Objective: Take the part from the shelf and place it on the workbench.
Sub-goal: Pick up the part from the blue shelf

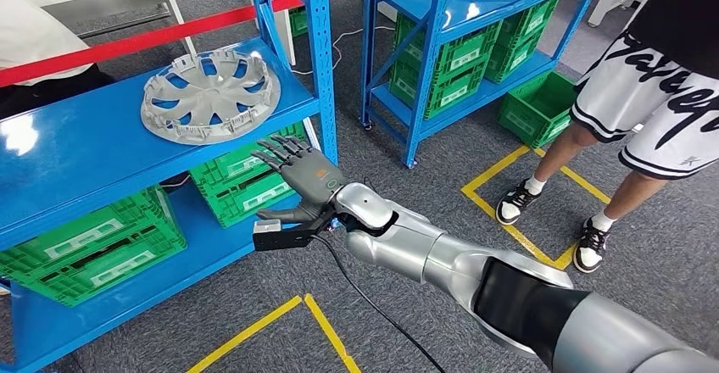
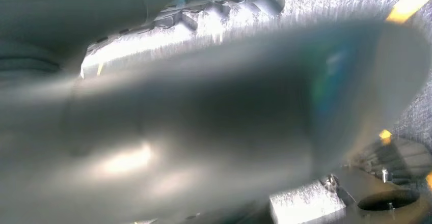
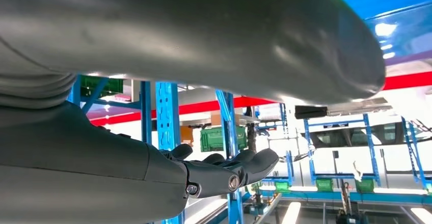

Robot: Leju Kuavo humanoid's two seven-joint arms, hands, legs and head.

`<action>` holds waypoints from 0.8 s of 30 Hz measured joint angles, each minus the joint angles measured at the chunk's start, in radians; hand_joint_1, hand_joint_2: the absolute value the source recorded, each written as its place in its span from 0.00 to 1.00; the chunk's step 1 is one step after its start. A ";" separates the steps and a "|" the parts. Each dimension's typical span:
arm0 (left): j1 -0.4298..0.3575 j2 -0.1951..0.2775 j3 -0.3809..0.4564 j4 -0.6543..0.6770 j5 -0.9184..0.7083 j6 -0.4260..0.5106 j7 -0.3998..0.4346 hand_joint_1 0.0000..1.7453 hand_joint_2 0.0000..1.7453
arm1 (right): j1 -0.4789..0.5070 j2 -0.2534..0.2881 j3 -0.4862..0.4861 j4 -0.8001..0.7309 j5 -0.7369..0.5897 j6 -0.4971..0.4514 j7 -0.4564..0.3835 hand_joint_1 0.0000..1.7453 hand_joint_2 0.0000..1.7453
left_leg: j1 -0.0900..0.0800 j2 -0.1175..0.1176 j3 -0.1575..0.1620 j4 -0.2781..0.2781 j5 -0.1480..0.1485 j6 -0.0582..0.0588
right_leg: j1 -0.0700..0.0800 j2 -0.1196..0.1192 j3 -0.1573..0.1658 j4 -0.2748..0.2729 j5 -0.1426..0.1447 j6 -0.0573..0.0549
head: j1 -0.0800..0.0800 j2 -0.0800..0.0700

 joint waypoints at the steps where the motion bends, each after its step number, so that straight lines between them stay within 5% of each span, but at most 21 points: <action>1: -0.001 0.000 0.000 0.000 -0.002 -0.001 0.001 0.00 0.00 | -0.001 -0.001 0.000 0.000 -0.002 0.001 -0.003 0.00 0.00 | 0.000 -0.001 0.012 0.002 -0.011 -0.003 | -0.001 0.000 0.009 -0.055 0.039 -0.001 | 0.000 0.000; 3: -0.003 -0.001 0.000 0.000 -0.004 -0.001 0.003 0.00 0.00 | -0.002 -0.002 0.000 0.000 -0.004 0.001 -0.009 0.00 0.00 | 0.000 -0.003 0.030 0.007 -0.033 -0.011 | 0.001 -0.002 0.042 -0.182 0.137 -0.008 | -0.001 0.000; 5: -0.007 -0.001 0.000 0.001 -0.004 0.000 0.006 0.00 0.00 | -0.001 -0.003 0.000 0.001 -0.005 0.001 -0.011 0.00 0.00 | -0.002 -0.005 0.039 0.011 -0.048 -0.023 | 0.005 -0.002 0.059 -0.235 0.177 -0.022 | -0.003 0.000; 9: -0.009 0.000 0.000 0.000 -0.004 0.003 0.006 0.00 0.00 | -0.004 -0.002 0.000 0.001 -0.005 -0.001 -0.012 0.00 0.00 | -0.002 -0.002 0.027 0.057 -0.061 -0.044 | 0.001 -0.001 0.086 -0.242 0.164 -0.052 | -0.006 0.000; 12: -0.009 0.001 0.000 0.000 -0.002 0.003 0.005 0.00 0.00 | -0.007 -0.001 0.000 0.000 -0.004 0.001 -0.018 0.00 0.00 | 0.006 0.003 -0.078 0.224 -0.112 -0.061 | -0.001 -0.002 0.112 -0.245 0.143 -0.061 | -0.011 0.000; 14: -0.005 0.001 0.000 0.000 -0.001 0.003 0.005 0.00 0.00 | -0.006 0.000 0.000 0.001 -0.004 0.003 -0.022 0.00 0.00 | 0.012 0.005 -0.138 0.285 -0.132 -0.068 | -0.002 -0.002 0.130 -0.245 0.126 -0.060 | -0.011 0.000; 15: -0.003 0.001 0.000 0.000 -0.001 0.004 0.005 0.00 0.00 | -0.006 0.001 0.000 0.001 -0.004 0.005 -0.023 0.00 0.00 | 0.014 0.006 -0.145 0.269 -0.114 -0.069 | -0.004 -0.001 0.142 -0.244 0.116 -0.058 | -0.011 0.000; 18: 0.000 0.001 0.000 0.001 0.000 0.004 0.004 0.00 0.00 | -0.006 0.007 0.000 0.001 -0.003 0.006 -0.023 0.00 0.00 | 0.018 0.013 -0.105 0.094 0.017 -0.071 | -0.009 -0.001 0.182 -0.244 0.084 -0.045 | -0.013 0.000; 20: -0.001 0.001 0.000 0.002 0.000 0.004 0.003 0.00 0.00 | -0.006 0.010 0.001 0.001 -0.002 0.004 -0.022 0.00 0.00 | 0.015 0.016 -0.084 0.030 0.049 -0.060 | -0.009 -0.001 0.193 -0.244 0.069 -0.031 | -0.018 0.000; 24: -0.001 0.000 0.001 0.001 -0.002 0.004 0.004 0.00 0.00 | -0.007 0.010 0.002 0.001 -0.002 -0.002 -0.021 0.00 0.00 | 0.013 0.010 -0.062 0.021 0.034 -0.025 | -0.008 -0.002 0.189 -0.214 0.066 -0.011 | -0.016 0.000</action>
